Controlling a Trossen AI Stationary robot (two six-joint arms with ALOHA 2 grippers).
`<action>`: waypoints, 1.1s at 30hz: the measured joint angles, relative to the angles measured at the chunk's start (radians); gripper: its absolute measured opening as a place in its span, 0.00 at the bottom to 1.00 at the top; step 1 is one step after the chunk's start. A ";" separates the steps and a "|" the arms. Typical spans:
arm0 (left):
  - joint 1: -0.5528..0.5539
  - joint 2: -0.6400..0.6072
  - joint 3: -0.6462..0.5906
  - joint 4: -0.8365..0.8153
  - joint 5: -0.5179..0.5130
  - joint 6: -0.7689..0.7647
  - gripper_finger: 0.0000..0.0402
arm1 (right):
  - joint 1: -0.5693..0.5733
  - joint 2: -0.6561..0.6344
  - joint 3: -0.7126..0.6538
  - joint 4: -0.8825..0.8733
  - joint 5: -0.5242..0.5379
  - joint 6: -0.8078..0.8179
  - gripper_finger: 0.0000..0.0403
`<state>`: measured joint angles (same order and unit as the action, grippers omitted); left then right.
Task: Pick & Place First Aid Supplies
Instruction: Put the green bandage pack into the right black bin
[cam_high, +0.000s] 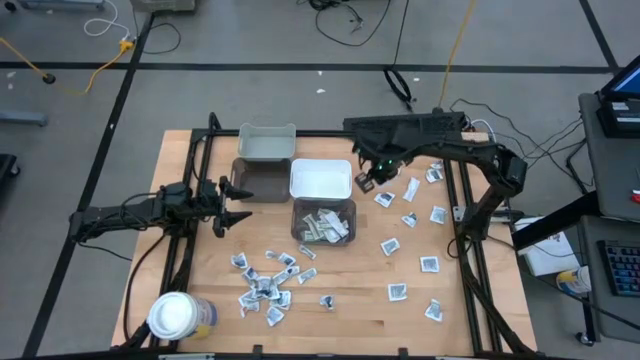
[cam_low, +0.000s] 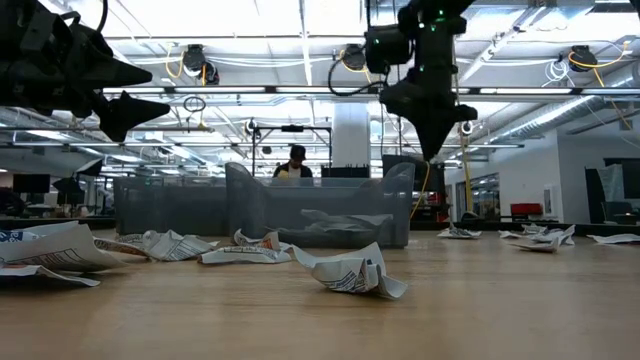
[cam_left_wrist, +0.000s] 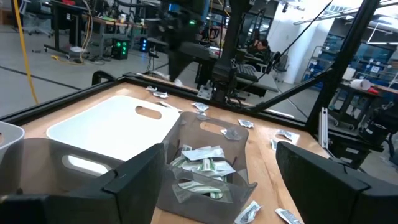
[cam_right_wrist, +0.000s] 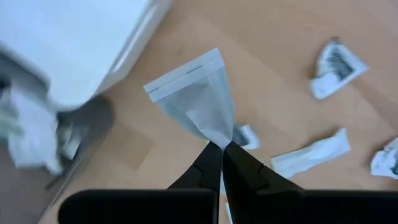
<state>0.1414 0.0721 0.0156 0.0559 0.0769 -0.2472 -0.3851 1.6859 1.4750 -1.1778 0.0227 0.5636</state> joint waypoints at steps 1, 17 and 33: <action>0.000 0.000 0.000 0.000 0.000 0.000 0.77 | 0.026 0.000 0.000 -0.001 0.000 0.000 0.00; 0.000 0.000 0.000 0.000 0.000 0.000 0.77 | 0.332 0.000 0.000 0.001 -0.054 0.038 0.00; 0.000 0.000 0.000 0.000 0.000 0.000 0.77 | 0.313 0.272 0.320 -0.057 -0.079 -0.086 0.00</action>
<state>0.1416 0.0722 0.0155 0.0558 0.0769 -0.2470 -0.0719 1.9581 1.7948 -1.2351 -0.0566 0.4776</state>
